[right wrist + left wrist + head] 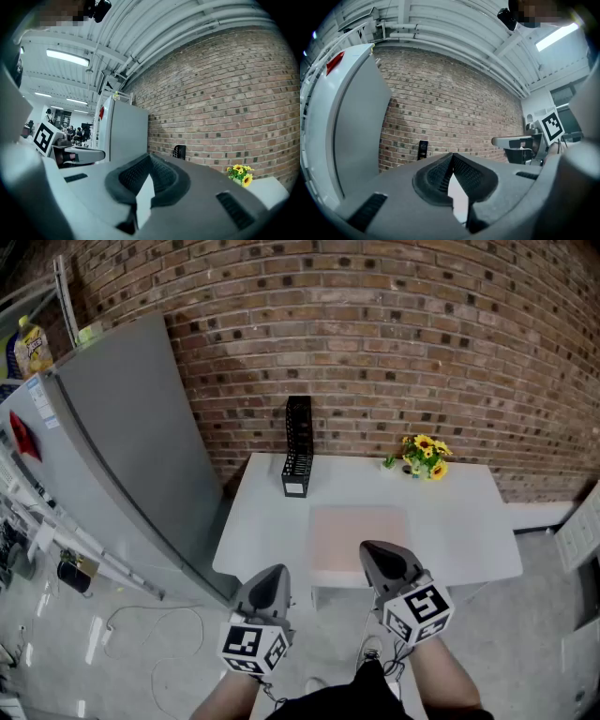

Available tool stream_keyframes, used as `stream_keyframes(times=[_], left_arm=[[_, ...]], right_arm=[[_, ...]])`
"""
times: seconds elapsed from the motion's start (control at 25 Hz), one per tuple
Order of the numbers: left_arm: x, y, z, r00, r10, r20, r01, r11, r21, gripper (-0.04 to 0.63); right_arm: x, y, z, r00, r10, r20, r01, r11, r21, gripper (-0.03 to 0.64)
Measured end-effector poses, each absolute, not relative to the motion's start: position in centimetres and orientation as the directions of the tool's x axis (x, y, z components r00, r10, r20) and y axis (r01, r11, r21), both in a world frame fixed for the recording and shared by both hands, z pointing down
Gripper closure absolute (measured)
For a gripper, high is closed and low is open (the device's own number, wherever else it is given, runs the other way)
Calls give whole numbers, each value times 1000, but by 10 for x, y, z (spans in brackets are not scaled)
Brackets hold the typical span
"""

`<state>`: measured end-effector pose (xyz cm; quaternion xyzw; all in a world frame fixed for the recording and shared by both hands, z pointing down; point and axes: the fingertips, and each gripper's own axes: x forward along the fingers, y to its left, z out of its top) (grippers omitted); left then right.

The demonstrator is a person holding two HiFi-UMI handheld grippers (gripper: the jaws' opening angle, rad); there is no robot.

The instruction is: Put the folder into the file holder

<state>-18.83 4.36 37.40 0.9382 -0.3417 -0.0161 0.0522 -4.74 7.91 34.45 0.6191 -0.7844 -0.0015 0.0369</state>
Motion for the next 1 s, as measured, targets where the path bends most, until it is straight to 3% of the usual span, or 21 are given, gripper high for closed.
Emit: stream_keyframes(times=[0.8,0.88,1.0], left_arm=[[-192,29,384,749,-663,20,-661,-745,93,586],[-190,24,386,744,-668,26,-667,-740,91,566],[-184,13,392,733,-679,40,-680,-728,94,490]], right_arm=[[-46,62,348,-240,-970,32,-970,241,25,612],[-42,53,348,-253,-967,26,-967,254,11,513],[-37,39,351,-281,-959,30,-959,282,7,473]])
